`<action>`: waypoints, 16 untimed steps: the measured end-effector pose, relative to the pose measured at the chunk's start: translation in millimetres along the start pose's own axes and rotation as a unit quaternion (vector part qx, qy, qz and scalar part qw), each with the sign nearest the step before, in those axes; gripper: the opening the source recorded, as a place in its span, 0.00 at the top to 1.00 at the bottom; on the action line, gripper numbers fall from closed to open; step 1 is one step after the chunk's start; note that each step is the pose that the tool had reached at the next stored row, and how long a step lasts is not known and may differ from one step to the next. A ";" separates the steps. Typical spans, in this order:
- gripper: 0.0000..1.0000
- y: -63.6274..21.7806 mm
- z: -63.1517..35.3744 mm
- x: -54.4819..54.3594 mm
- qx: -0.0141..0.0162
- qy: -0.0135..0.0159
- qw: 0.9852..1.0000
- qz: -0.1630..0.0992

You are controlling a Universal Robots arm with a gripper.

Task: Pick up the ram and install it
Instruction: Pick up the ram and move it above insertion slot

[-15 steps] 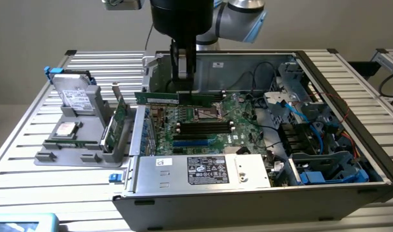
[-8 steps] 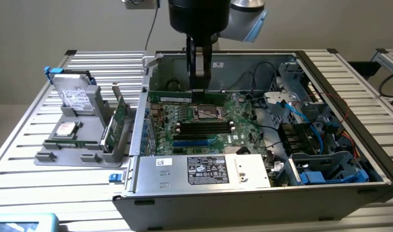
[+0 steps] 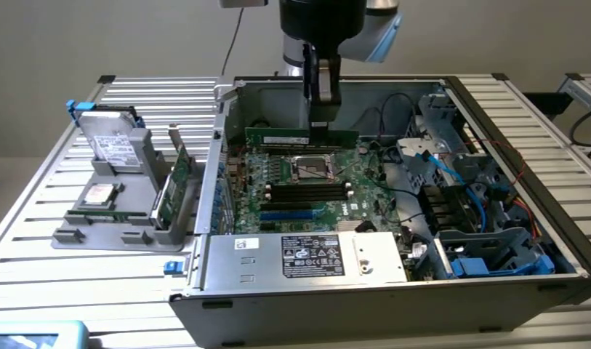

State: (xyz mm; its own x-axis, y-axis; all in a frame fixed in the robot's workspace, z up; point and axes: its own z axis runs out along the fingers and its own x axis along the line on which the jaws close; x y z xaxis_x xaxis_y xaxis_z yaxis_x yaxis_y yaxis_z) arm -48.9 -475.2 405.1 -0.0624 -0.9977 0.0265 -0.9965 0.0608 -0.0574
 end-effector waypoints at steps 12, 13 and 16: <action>0.87 -8.9 0.5 -38.0 0.013 -0.001 1.000 -0.001; 0.87 -8.8 0.5 -41.1 0.013 -0.001 1.000 -0.001; 0.87 -8.8 0.6 -50.4 0.013 -0.001 1.000 -0.002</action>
State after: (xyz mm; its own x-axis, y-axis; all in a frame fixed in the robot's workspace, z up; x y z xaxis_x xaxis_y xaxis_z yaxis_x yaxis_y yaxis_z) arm -36.9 -425.4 403.7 -0.0583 -0.9980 0.0247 -0.9949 0.0560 -0.0839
